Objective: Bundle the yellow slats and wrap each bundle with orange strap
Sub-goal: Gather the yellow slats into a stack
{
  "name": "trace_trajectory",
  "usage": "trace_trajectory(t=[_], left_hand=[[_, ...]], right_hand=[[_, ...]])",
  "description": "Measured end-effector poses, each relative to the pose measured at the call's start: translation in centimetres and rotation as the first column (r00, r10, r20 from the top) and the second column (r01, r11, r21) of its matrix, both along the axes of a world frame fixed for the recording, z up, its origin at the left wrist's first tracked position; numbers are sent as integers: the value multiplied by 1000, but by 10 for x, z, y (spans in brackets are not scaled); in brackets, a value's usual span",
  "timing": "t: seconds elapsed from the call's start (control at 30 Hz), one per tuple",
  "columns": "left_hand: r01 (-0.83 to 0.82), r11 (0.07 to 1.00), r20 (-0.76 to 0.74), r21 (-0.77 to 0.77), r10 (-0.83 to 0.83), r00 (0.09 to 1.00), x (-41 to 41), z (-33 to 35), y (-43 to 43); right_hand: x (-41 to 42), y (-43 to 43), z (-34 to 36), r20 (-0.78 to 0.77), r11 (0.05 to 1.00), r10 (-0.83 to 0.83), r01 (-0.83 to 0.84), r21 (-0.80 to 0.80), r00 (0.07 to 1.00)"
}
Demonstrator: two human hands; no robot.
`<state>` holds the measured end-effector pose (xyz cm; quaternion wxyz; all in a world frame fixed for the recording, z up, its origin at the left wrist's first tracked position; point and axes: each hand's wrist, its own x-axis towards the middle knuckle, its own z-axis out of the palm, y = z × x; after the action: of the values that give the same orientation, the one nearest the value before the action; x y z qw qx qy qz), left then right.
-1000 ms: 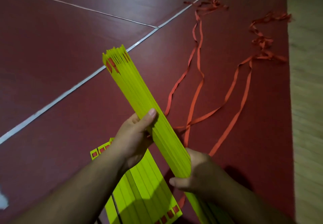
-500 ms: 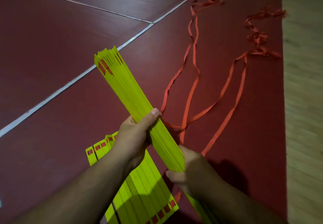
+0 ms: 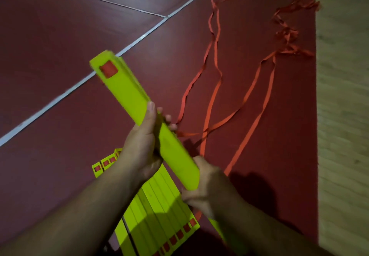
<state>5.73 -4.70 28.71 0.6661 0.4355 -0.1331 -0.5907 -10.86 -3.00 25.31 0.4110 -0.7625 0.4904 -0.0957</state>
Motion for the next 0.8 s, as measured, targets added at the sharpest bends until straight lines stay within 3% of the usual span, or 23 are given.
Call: trace_trajectory(t=[0.1,0.17,0.33,0.43,0.5,0.67,0.8], left_hand=[[197,976,-67,-88,-204,977,12,2,3],[203,966,-140,-162,-226,964,10,2,6],[13,991,-16,-133,-15,1000,3,10,2],[-17,997,1,-79,17,1000,-4,9,1],[-17,999,9,-33,17,1000,-4,7,1],[-24,1000,-88,-9,24,996,2,4,3],[75,993,-192,-87,-91,977,-3,7,9]], right_hand=[[-8,-7,12,226,906,52,-141,400,973],[-12,-8,17,293,820,30,-191,539,956],[-6,-6,5,243,942,-58,-27,334,968],[-1,6,-5,107,990,10,-25,138,994],[0,4,-6,86,996,11,-18,88,996],[-9,-10,7,208,950,-4,-61,305,978],[-15,-14,19,311,821,1,-179,543,950]])
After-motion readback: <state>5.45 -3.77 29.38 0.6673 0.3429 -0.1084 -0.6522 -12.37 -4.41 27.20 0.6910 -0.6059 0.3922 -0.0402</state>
